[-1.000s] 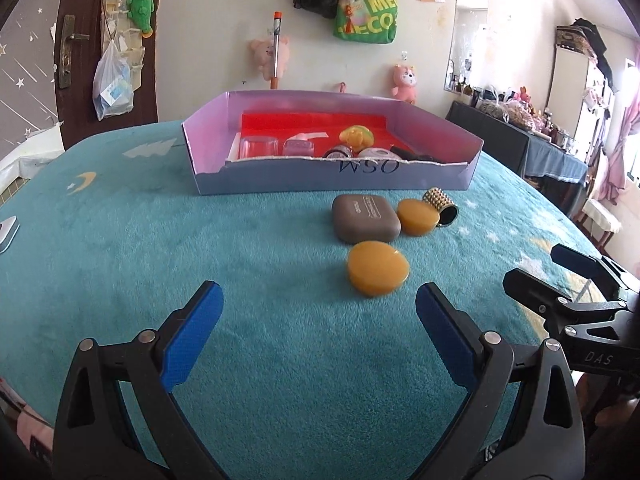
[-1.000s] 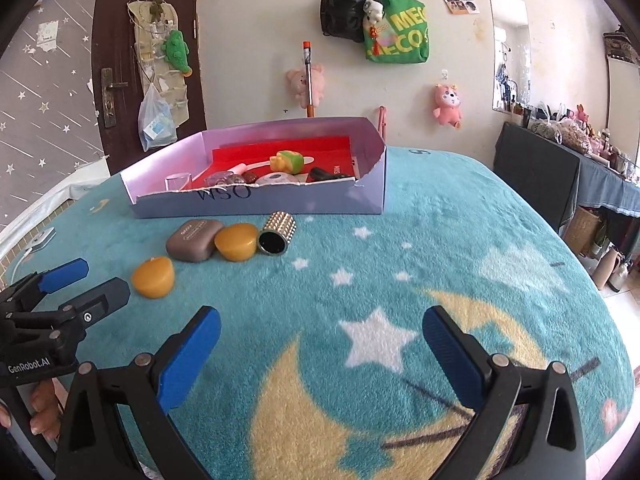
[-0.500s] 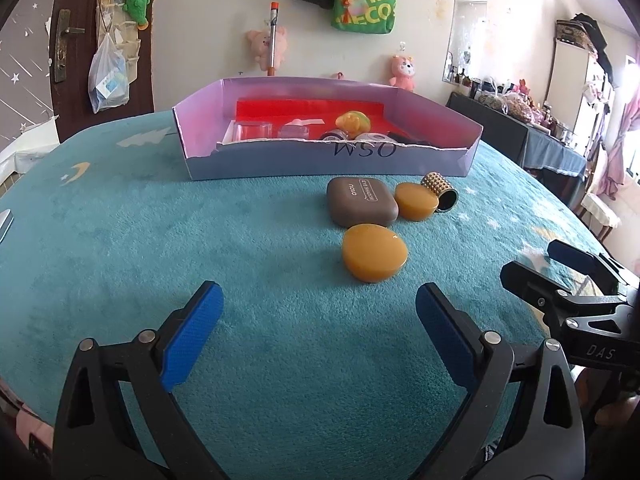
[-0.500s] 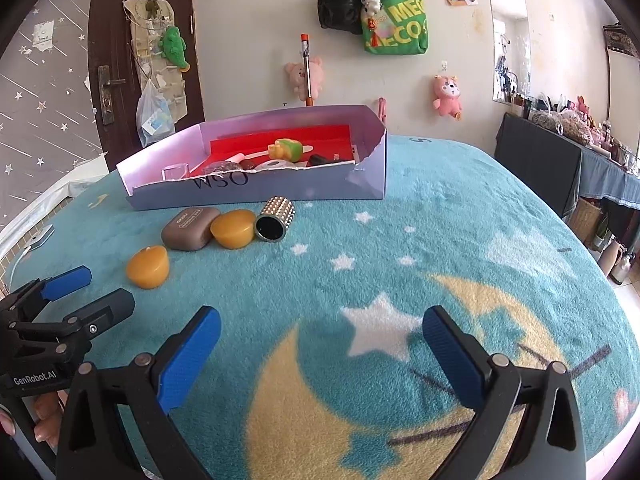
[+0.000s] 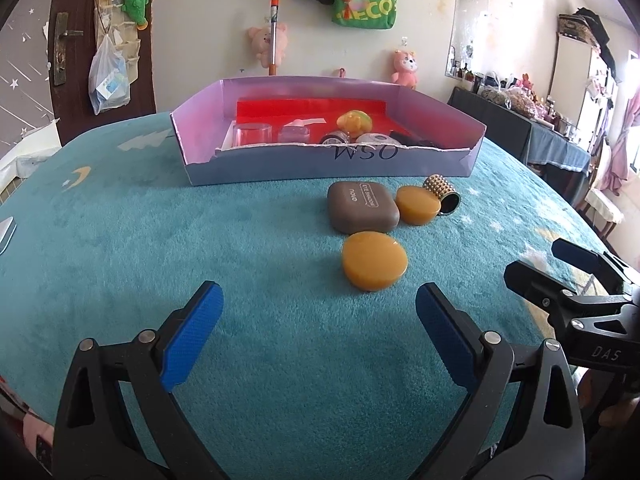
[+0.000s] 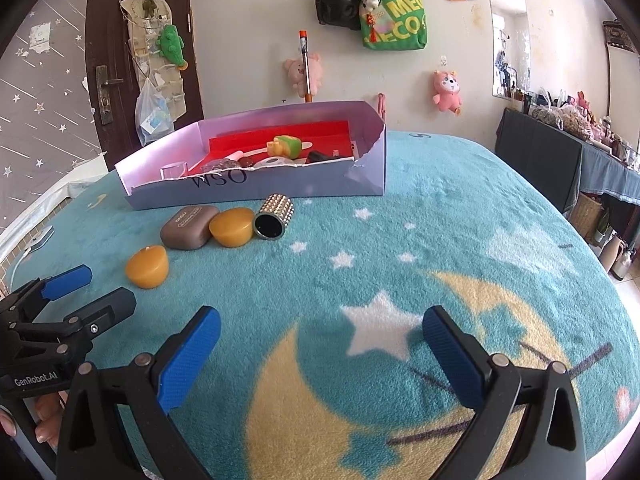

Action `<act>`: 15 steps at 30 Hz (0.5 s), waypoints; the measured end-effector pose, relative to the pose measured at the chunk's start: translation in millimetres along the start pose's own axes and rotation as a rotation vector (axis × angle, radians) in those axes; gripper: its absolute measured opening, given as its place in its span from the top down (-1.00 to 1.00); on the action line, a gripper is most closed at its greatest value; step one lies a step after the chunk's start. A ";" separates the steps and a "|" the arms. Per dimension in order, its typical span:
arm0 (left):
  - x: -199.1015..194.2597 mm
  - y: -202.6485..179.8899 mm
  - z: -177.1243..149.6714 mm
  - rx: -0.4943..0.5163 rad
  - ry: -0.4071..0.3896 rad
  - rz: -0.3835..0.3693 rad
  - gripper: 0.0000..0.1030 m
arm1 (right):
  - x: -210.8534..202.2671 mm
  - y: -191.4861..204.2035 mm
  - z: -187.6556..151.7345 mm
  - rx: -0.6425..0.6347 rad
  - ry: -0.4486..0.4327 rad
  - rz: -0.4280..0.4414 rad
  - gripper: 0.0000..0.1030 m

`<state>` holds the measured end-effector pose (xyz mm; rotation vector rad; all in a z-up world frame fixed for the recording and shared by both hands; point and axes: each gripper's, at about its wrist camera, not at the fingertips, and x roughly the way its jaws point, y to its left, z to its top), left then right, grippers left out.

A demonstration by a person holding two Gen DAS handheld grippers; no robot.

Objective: Organize rigid objects
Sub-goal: 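Move both open tools toward the orange sponge and brown case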

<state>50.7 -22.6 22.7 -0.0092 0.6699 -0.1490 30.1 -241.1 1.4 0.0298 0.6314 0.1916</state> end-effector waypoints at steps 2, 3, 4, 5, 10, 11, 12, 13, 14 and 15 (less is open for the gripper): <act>1.3 -0.9 5.4 0.003 0.011 -0.006 -0.91 | -1.8 -0.1 5.3 -0.002 0.002 0.000 -1.00; 2.9 -1.9 8.4 0.007 0.019 -0.005 -0.91 | -3.0 0.1 8.1 -0.006 -0.001 -0.003 -1.00; 4.1 -2.6 10.9 0.011 0.024 -0.003 -0.91 | -4.9 0.2 12.2 -0.012 -0.011 -0.007 -1.00; 5.2 -3.1 13.5 0.015 0.030 -0.002 -0.91 | -6.0 0.0 16.2 -0.015 -0.016 -0.011 -1.00; 11.7 -6.2 25.2 0.051 0.067 0.006 -0.91 | -4.5 -3.0 33.4 -0.006 -0.010 -0.005 -1.00; 13.2 -6.0 27.1 0.055 0.076 0.004 -0.91 | -2.6 -4.7 38.3 0.001 -0.005 -0.001 -1.00; 14.5 -5.6 28.5 0.057 0.082 0.001 -0.91 | -1.4 -5.7 41.2 0.007 -0.001 0.002 -1.00; 15.9 -5.1 30.0 0.059 0.089 -0.002 -0.90 | 0.3 -7.1 45.0 0.016 0.002 0.010 -1.00; 17.3 -4.6 31.3 0.061 0.098 -0.006 -0.90 | 1.6 -8.6 47.5 0.024 0.006 0.016 -1.00; 18.0 -4.6 32.4 0.062 0.105 -0.011 -0.90 | 3.2 -10.0 50.0 0.030 0.010 0.019 -1.00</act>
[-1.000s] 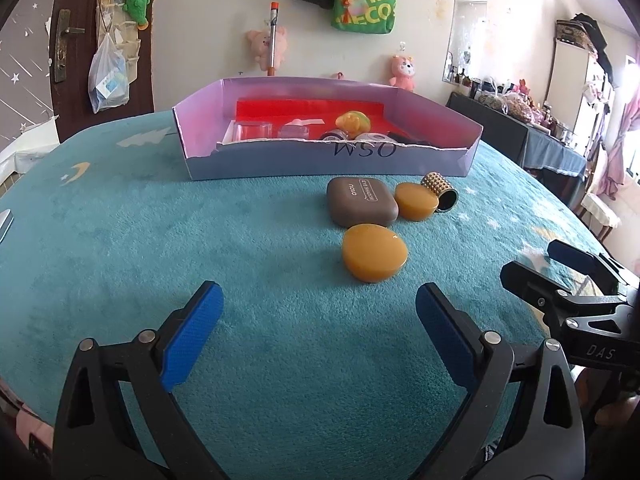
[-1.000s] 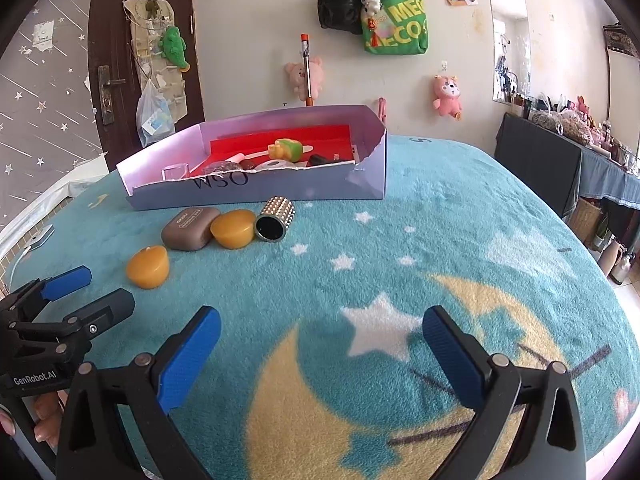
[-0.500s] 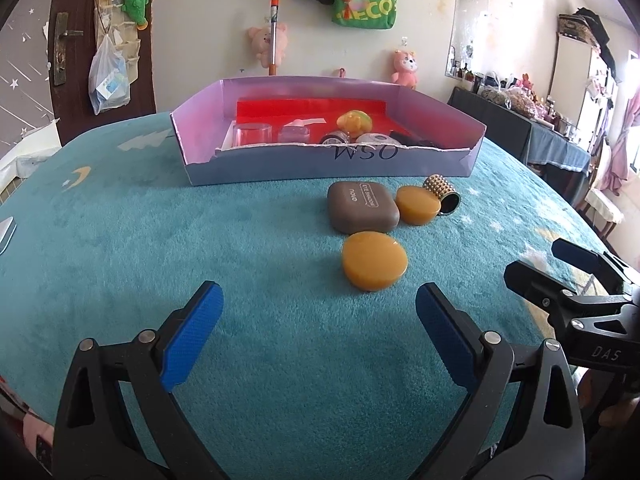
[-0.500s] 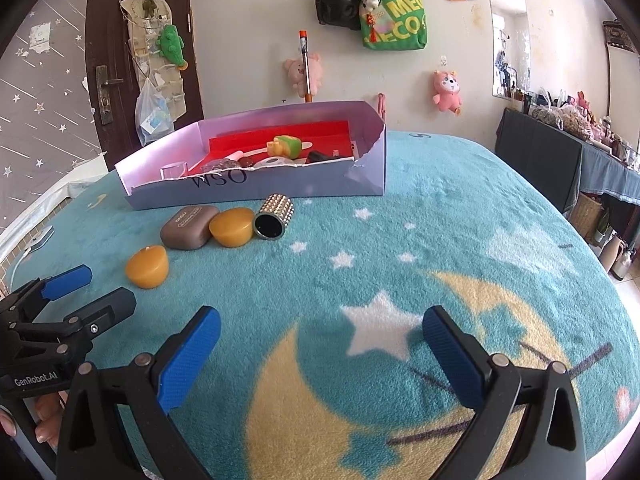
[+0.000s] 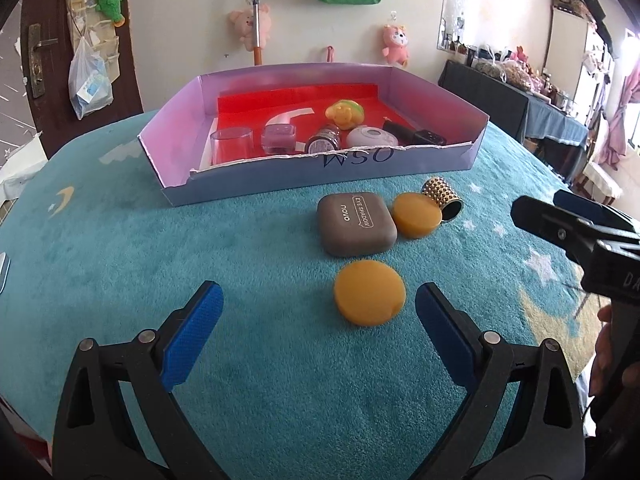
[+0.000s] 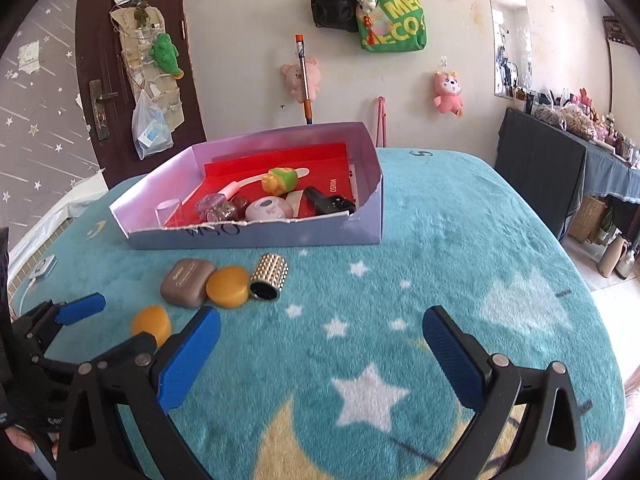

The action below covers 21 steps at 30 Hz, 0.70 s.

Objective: Organize rigid objects
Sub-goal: 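Move both open tools toward the orange sponge and brown case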

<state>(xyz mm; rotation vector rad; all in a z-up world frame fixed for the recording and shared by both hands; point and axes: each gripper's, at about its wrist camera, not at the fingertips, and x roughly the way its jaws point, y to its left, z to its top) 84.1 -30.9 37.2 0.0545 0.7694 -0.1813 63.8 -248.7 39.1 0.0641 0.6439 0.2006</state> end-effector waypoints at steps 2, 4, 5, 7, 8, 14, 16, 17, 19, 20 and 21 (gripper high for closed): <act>2.1 1.0 2.3 0.004 0.018 -0.017 -0.90 | 5.1 -2.0 5.6 0.012 0.015 0.011 -1.00; 2.6 1.4 3.6 0.010 0.024 -0.029 -0.82 | 10.3 -3.2 9.2 0.019 0.031 0.015 -1.00; 3.4 1.8 4.4 0.014 0.027 -0.031 -0.73 | 14.0 -3.6 11.4 0.021 0.043 0.015 -1.00; 6.3 1.3 6.2 0.028 0.045 -0.036 -0.67 | 23.1 -4.5 16.2 0.026 0.074 0.018 -1.00; 8.1 1.2 6.8 0.033 0.054 -0.040 -0.66 | 27.0 -4.8 18.2 0.030 0.085 0.022 -1.00; 11.7 2.3 9.7 0.053 0.060 -0.028 -0.65 | 47.4 -7.8 28.7 0.060 0.134 0.049 -1.00; 13.1 6.3 11.8 0.052 0.058 -0.017 -0.62 | 52.4 -7.4 31.2 0.062 0.146 0.048 -1.00; 14.0 8.2 12.8 0.051 0.058 -0.013 -0.56 | 55.6 -6.8 33.3 0.060 0.153 0.050 -0.99; 16.3 12.4 14.3 0.044 0.063 -0.011 -0.52 | 61.6 -5.4 35.0 0.053 0.167 0.052 -0.94; 17.1 14.1 14.8 0.040 0.065 -0.010 -0.52 | 64.6 -4.2 35.4 0.046 0.176 0.050 -0.91; 17.6 15.4 14.7 0.037 0.066 -0.009 -0.51 | 68.2 -2.8 35.6 0.040 0.186 0.047 -0.90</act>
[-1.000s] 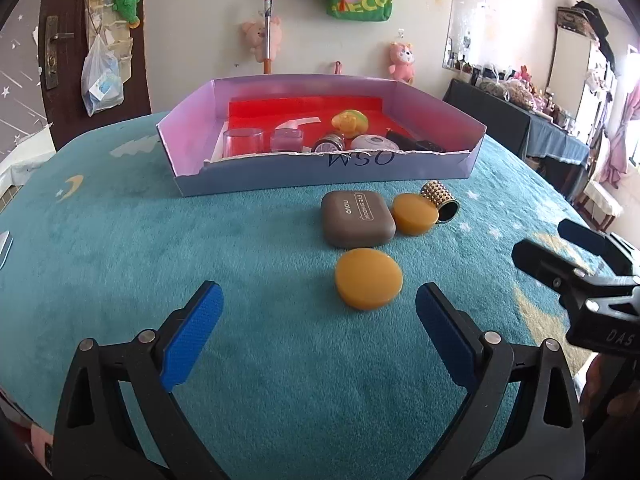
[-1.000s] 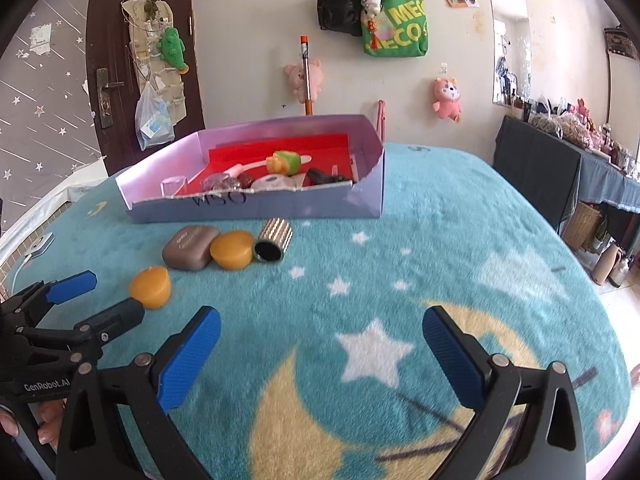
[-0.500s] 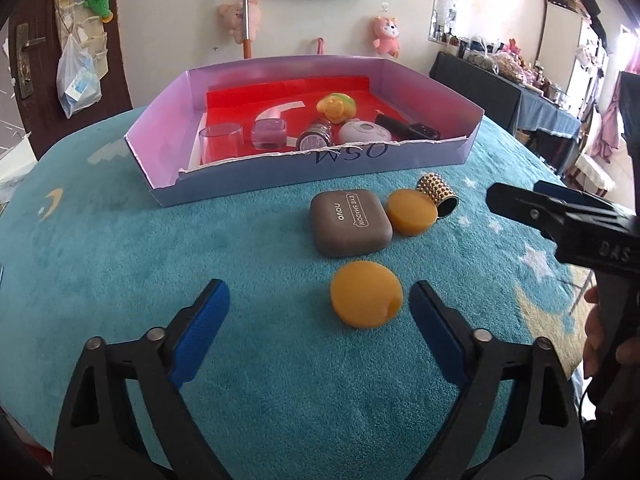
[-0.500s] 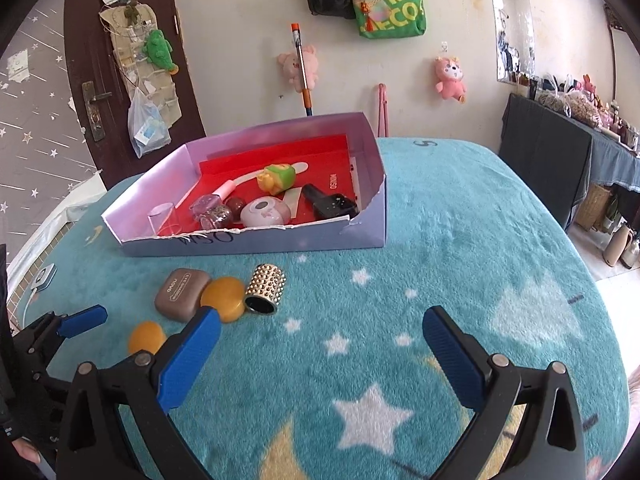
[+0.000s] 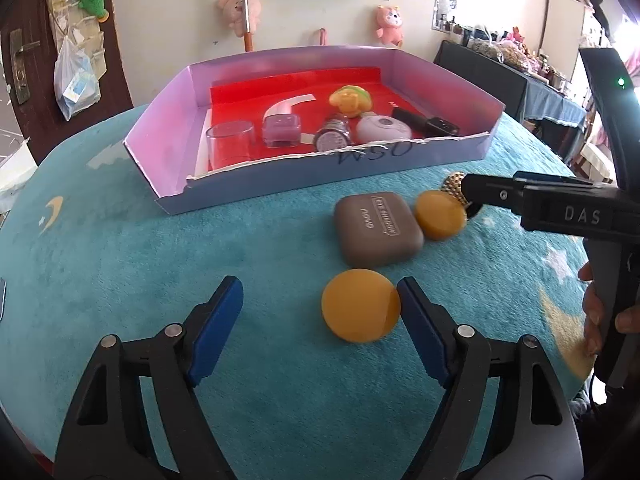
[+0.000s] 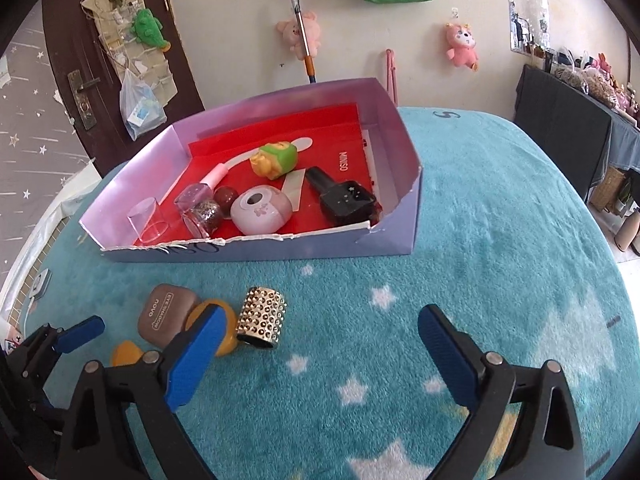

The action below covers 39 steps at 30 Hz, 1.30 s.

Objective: Organize rigid objects
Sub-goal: 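Move both open tools toward the orange sponge and brown case, then grasp the orange round sponge with the left tool while the right tool grasps the gold studded cylinder, then carry the orange sponge with the left tool while the right tool carries the cylinder into the box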

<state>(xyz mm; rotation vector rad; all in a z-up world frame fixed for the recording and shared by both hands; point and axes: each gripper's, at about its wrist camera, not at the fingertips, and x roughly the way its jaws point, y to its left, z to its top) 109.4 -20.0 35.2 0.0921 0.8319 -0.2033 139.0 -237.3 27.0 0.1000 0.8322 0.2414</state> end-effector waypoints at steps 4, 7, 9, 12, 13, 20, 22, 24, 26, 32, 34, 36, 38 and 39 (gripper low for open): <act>1.8 1.3 -0.1 0.009 0.007 -0.001 -0.46 | 10.1 3.1 0.2 -0.015 0.028 -0.006 -0.80; 3.7 2.7 -1.5 0.012 0.011 -0.007 -0.46 | 13.4 2.2 0.0 -0.018 0.044 -0.003 -0.79; 4.7 3.0 -2.4 0.012 0.013 -0.014 -0.46 | 13.1 0.8 -0.2 -0.026 0.045 -0.018 -0.79; 6.5 1.6 -3.5 0.012 0.018 -0.027 -0.31 | 15.7 -1.6 -0.3 -0.027 0.056 -0.015 -0.79; 6.4 0.7 -3.8 0.015 0.016 -0.026 -0.29 | 16.6 -1.4 0.0 -0.031 0.058 -0.012 -0.78; 4.1 -3.0 -3.7 0.019 0.015 -0.043 0.05 | 19.9 12.8 2.7 -0.103 0.049 -0.005 -0.41; 3.4 -4.3 -3.2 0.022 0.014 -0.056 0.31 | 21.2 15.5 3.1 -0.117 0.049 -0.003 -0.22; 2.3 -5.7 -2.2 0.027 0.011 -0.054 0.30 | 21.6 19.3 2.7 -0.136 0.049 0.016 0.07; -0.1 -6.3 -0.6 0.031 0.000 -0.051 0.30 | 19.3 22.7 1.3 -0.145 0.046 0.051 0.47; -10.0 -4.1 8.7 0.024 -0.041 -0.053 0.30 | -6.0 29.7 -5.1 -0.181 -0.018 0.022 0.47; -10.8 -3.3 11.7 0.021 -0.048 -0.048 0.30 | -18.6 32.6 -8.4 -0.190 -0.041 0.014 0.47; -11.9 -2.0 13.3 0.016 -0.054 -0.046 0.30 | -25.6 34.3 -11.7 -0.197 -0.047 0.015 0.47; -12.6 -1.5 14.3 0.014 -0.059 -0.044 0.30 | -30.3 35.1 -15.6 -0.197 -0.044 0.018 0.47; -13.1 -1.3 13.8 0.013 -0.060 -0.044 0.30 | -30.9 35.2 -17.2 -0.197 -0.041 0.017 0.47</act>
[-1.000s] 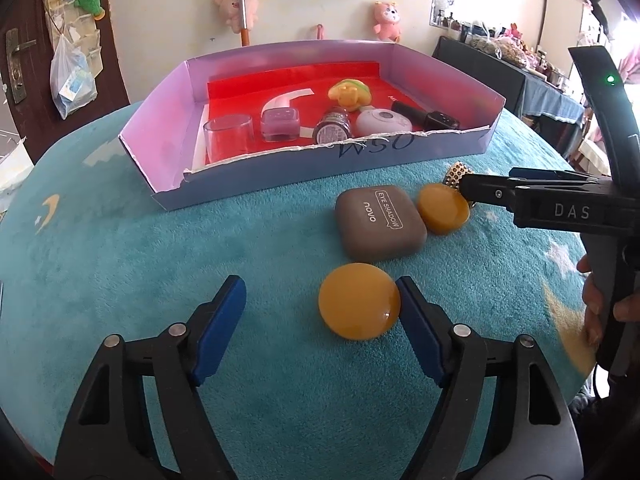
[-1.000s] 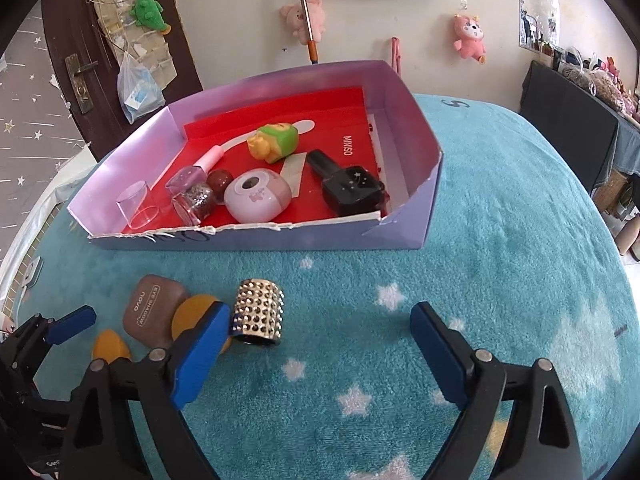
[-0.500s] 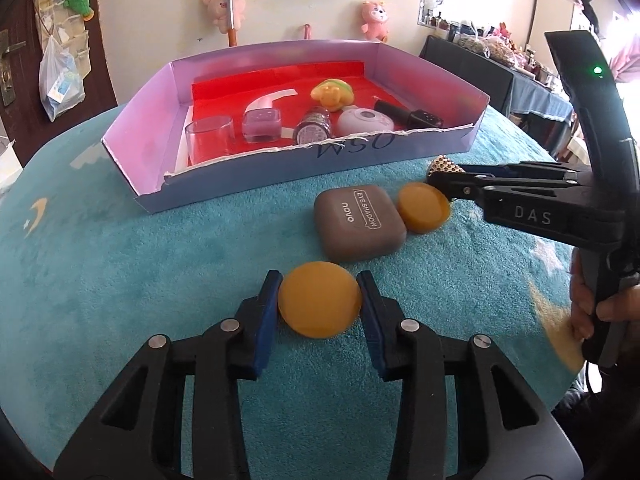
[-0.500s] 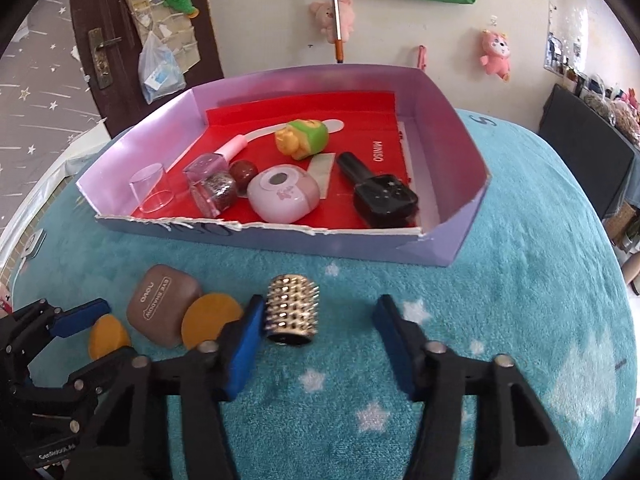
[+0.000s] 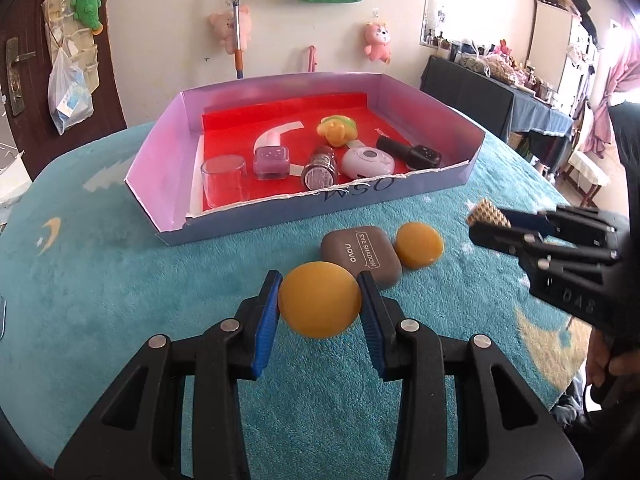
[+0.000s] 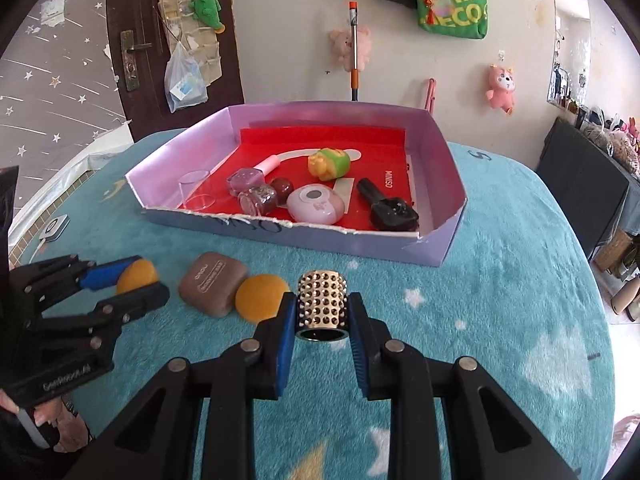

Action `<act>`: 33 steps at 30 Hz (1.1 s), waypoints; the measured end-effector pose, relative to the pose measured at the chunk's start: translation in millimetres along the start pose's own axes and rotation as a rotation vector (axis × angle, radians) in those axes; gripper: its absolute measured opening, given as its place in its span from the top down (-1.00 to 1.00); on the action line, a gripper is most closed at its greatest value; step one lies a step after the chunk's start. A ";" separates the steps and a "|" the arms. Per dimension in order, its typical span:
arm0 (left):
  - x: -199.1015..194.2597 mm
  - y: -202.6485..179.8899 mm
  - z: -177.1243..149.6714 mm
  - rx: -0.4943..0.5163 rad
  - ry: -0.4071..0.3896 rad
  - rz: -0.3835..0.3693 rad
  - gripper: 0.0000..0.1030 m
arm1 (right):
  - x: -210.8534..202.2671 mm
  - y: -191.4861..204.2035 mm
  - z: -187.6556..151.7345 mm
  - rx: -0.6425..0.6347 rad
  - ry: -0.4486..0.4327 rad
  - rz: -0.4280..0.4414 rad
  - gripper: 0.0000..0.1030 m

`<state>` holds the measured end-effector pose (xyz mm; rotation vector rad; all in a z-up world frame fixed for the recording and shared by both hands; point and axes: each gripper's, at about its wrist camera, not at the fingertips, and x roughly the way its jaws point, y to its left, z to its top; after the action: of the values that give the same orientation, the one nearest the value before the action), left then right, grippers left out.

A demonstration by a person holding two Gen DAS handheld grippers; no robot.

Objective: Organize rigid objects
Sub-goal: 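Carry the orange sponge with the left tool while the right tool carries the cylinder into the box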

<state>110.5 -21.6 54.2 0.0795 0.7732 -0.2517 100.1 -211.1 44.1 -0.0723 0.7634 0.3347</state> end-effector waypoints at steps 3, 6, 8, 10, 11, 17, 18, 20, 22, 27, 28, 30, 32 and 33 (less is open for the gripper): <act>-0.5 0.1 -0.1 0.000 -0.001 0.000 0.30 | 0.5 0.0 -6.9 0.010 0.013 -0.005 0.47; -1.0 -0.2 -0.3 0.001 -0.001 0.001 0.30 | 3.3 -2.2 -13.8 0.030 0.031 0.010 0.47; -1.3 0.0 -0.1 -0.001 -0.002 0.001 0.30 | 4.8 -2.8 -16.2 0.034 0.039 0.011 0.47; -3.5 1.0 1.2 -0.006 -0.007 -0.001 0.30 | 5.3 -3.0 -17.4 0.037 0.041 0.011 0.47; -5.1 1.7 2.8 -0.008 -0.010 -0.003 0.30 | 5.3 -3.6 -17.6 0.039 0.041 0.013 0.47; -18.4 15.8 39.0 -0.017 -0.046 -0.033 0.30 | -5.0 -9.4 0.8 0.045 0.003 0.042 0.47; -18.6 21.4 51.7 -0.021 -0.052 -0.042 0.30 | -7.8 -11.4 8.2 0.045 -0.009 0.051 0.47; -15.1 27.9 69.9 -0.014 -0.048 -0.044 0.30 | -10.8 -16.1 24.8 0.039 -0.030 0.050 0.47; -4.9 35.8 92.5 0.000 -0.032 -0.041 0.30 | -10.1 -20.9 43.7 0.029 -0.044 0.052 0.47; 34.6 51.4 136.0 0.027 0.063 0.007 0.30 | 9.1 -35.6 97.2 0.003 -0.023 0.054 0.47; 42.9 53.2 140.4 0.037 0.087 0.016 0.30 | 15.8 -38.5 106.5 -0.006 -0.006 0.050 0.47; 61.3 56.9 149.1 0.062 0.131 0.048 0.30 | 37.0 -46.3 127.0 -0.017 0.045 0.046 0.47; 76.7 61.3 153.8 0.064 0.178 0.053 0.30 | 54.4 -50.6 138.6 -0.035 0.096 0.027 0.47; 85.5 64.8 156.2 0.056 0.203 0.059 0.30 | 65.5 -52.3 144.9 -0.045 0.125 0.015 0.47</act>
<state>292.0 -1.1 104.6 0.1830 0.9640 -0.2113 257.6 -216.0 100.8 -0.1313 0.8810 0.3640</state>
